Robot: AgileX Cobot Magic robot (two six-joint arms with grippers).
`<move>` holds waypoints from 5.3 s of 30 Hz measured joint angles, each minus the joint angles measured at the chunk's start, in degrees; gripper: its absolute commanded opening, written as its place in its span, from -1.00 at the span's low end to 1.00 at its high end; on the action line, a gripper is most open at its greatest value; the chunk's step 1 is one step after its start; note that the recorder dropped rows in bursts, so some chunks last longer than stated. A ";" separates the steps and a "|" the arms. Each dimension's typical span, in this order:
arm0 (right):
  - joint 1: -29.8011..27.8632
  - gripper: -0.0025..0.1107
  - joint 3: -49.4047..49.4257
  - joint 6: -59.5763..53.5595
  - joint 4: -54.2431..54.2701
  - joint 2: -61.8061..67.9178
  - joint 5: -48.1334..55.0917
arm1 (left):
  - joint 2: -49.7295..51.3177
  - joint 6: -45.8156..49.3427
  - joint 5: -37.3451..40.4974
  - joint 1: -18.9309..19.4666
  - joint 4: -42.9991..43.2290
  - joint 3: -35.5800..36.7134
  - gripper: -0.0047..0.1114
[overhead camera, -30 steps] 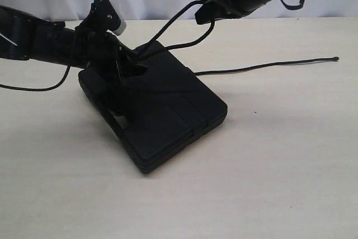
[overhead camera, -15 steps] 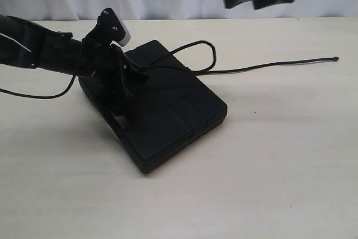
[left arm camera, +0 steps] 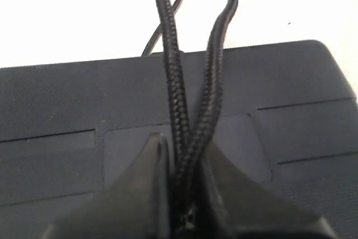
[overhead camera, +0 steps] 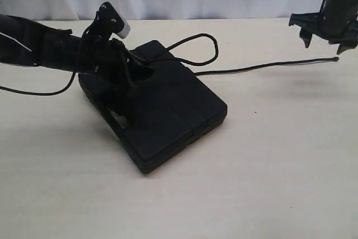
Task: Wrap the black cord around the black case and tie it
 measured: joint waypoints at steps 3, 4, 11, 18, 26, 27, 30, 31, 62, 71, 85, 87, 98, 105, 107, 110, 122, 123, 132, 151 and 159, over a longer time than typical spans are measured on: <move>-1.18 0.19 -3.27 6.00 -0.63 5.41 -1.81 | 0.00 0.00 0.22 0.00 -0.40 0.00 -0.92; -1.18 0.19 -4.12 7.98 -0.63 7.20 -3.45 | 0.00 0.00 0.35 0.00 -0.56 0.00 -0.92; -1.18 0.16 -7.89 13.84 -0.86 13.43 -9.61 | 0.00 0.00 0.35 0.00 -0.56 0.00 -0.92; -1.18 -0.49 -9.48 14.53 -1.26 15.85 -9.90 | 0.00 0.00 0.35 0.00 -0.56 0.00 -0.92; -1.30 -0.88 -9.87 1.04 7.18 16.00 -11.61 | 0.00 0.00 0.35 0.00 -0.56 0.00 -0.92; -1.30 -0.88 -9.96 -2.29 9.63 15.69 -11.76 | 0.00 0.00 0.35 0.00 -0.56 0.00 -0.92; -1.30 -0.88 -9.17 -9.90 14.53 14.36 -11.54 | 0.00 0.00 0.35 0.00 -1.03 0.00 -0.92; -1.30 -0.88 -8.37 -12.16 15.70 13.70 -11.54 | 0.00 0.00 0.35 0.00 -1.54 0.00 -0.92; 23.39 -0.88 39.45 -127.49 75.10 -22.19 -43.27 | 0.14 -11.77 23.18 14.79 -0.04 0.00 -0.92; 25.99 -0.88 37.85 -125.24 75.10 -22.19 -45.60 | 2.42 -13.05 25.65 16.06 0.87 -0.21 -0.92; 25.99 -0.88 37.39 -123.95 79.83 -22.19 -45.63 | 15.38 -20.91 32.78 18.48 0.80 -7.32 -0.92; 25.99 -0.88 37.39 -123.95 80.42 -22.19 -44.92 | 15.38 -21.32 32.95 18.27 0.51 -7.32 -0.92; 24.16 -0.88 37.39 -118.38 80.68 -22.19 -45.09 | 11.78 -31.63 33.18 18.03 -2.31 -7.45 -0.92; 23.72 -0.88 37.39 -117.60 84.34 -22.19 -41.67 | 11.35 -39.68 33.18 18.03 -3.48 -7.45 -0.92; 23.72 -0.88 37.39 -117.50 86.31 -22.19 -41.67 | 11.35 -41.48 33.18 18.03 -3.48 -7.45 -0.92; 23.72 -0.88 37.39 -117.38 88.27 -22.19 -40.51 | 11.35 -43.60 33.18 18.01 -3.48 -7.45 -0.92; 23.72 -0.88 37.39 -117.33 93.55 -19.65 -37.34 | 11.35 -47.70 33.18 14.74 -4.52 -7.45 -0.92; 23.72 -0.88 37.13 -117.92 94.51 -18.68 -37.98 | 11.35 -47.70 33.18 14.40 -4.52 -7.45 -0.92; 23.72 -0.88 28.81 -118.63 98.42 -13.41 -38.22 | 11.35 -47.70 33.18 12.56 -3.43 -7.45 -0.92; 23.72 -0.88 22.23 -118.63 101.57 -6.70 -35.18 | 11.26 -30.37 33.18 8.44 5.76 -7.45 -0.22; 23.72 -0.88 22.23 -118.63 101.57 -6.70 -35.07 | 10.83 -29.44 33.18 7.66 7.11 -7.58 0.27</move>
